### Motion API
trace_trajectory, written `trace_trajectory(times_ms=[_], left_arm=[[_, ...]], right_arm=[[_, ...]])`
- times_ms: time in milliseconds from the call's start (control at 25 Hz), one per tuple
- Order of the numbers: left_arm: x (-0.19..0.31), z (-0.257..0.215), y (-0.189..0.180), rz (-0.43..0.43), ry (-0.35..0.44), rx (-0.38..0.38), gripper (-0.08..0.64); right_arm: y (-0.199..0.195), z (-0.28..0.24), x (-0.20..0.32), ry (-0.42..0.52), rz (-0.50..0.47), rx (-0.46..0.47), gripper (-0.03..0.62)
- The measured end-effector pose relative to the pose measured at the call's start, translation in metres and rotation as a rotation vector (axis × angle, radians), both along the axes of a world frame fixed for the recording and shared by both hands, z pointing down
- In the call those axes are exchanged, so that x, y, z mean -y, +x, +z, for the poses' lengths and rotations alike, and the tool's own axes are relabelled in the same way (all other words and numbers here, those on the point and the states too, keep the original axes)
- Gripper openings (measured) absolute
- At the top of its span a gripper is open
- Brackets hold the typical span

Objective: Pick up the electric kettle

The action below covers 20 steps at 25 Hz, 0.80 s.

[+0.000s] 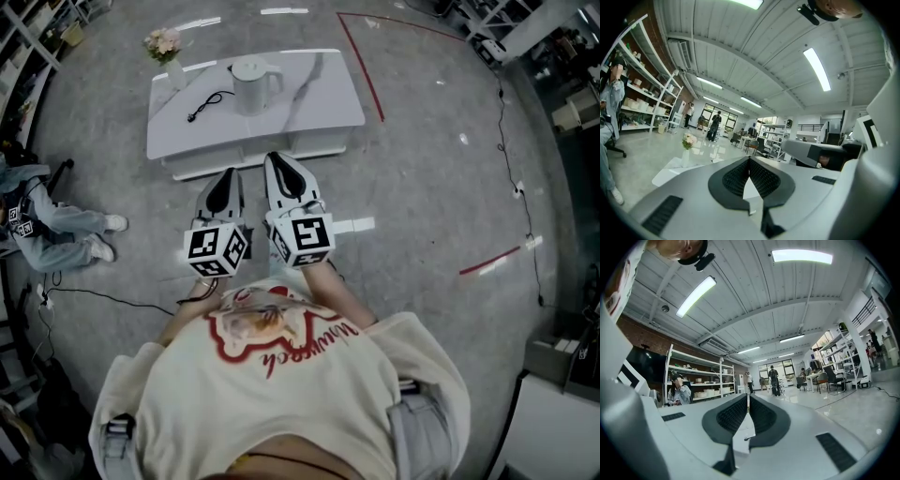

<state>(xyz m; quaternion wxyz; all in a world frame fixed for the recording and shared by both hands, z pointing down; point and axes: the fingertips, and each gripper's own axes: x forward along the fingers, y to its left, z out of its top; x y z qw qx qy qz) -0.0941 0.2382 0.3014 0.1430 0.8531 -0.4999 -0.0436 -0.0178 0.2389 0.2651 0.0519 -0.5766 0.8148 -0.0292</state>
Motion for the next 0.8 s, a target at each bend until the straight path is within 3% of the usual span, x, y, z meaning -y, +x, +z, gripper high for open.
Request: trace_trajectory(times_ms=[360, 560, 800], left_arm=[[0.099, 0.027, 0.017, -0.026, -0.018, 0.063, -0.002], [0.179, 0.017, 0.039, -0.065, -0.007, 0.053, -0.002], [0.275, -0.004, 0.063, -0.075, 0.017, 0.066, -0.002]], right_arm=[[0.019, 0.034, 0.112, -0.055, -0.029, 0.025, 0.025], [0.035, 0.017, 0.195, -0.030, -0.085, -0.006, 0.025], [0.062, -0.001, 0.289, -0.020, -0.099, 0.018, 0.025]])
